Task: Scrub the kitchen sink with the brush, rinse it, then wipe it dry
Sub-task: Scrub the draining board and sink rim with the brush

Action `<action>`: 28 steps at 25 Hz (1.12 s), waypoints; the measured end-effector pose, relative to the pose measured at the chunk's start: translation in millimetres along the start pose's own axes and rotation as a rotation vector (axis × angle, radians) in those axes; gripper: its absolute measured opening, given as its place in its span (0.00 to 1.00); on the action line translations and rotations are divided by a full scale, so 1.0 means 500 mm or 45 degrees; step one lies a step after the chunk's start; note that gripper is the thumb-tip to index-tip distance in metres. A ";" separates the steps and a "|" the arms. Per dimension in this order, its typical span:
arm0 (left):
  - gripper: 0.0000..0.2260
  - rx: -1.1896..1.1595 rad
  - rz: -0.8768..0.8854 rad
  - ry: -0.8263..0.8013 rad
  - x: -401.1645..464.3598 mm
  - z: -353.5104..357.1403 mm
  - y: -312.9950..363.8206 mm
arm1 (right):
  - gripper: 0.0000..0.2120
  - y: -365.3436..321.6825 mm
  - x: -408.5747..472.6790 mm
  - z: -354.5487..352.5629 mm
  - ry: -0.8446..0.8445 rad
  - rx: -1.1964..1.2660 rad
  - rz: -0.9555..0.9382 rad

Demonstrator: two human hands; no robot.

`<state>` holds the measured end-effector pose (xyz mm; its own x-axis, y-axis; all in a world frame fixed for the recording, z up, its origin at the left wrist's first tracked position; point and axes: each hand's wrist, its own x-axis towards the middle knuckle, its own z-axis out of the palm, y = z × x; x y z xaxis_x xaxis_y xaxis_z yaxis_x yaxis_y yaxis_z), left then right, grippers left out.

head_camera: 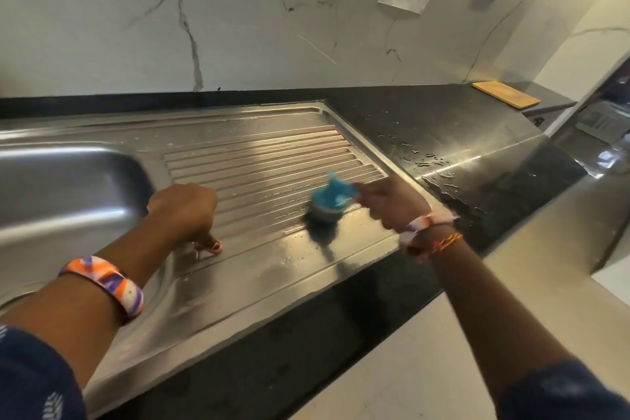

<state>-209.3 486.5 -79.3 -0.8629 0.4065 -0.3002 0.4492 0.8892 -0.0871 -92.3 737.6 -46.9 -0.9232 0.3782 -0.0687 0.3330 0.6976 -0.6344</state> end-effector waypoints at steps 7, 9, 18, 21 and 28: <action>0.24 -0.080 0.015 0.079 -0.017 0.023 -0.010 | 0.15 0.015 0.022 -0.029 0.049 -0.480 -0.051; 0.22 -0.109 0.012 0.086 -0.020 0.030 -0.012 | 0.15 0.070 0.058 -0.105 0.218 -0.597 0.286; 0.21 -0.069 0.036 0.098 0.002 0.040 -0.028 | 0.16 -0.056 -0.059 0.059 -0.119 -0.252 -0.290; 0.21 -0.048 0.053 0.091 0.002 0.039 -0.026 | 0.17 -0.069 -0.079 0.112 -0.095 -0.334 -0.407; 0.25 -0.051 0.046 0.104 -0.008 0.041 -0.019 | 0.16 0.064 0.045 -0.063 0.316 -0.329 0.308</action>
<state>-205.4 472.2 -96.8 -0.8631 0.4525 -0.2241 0.4719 0.8807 -0.0393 -96.4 787.9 -44.5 -0.7489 0.6626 0.0154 0.6006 0.6883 -0.4067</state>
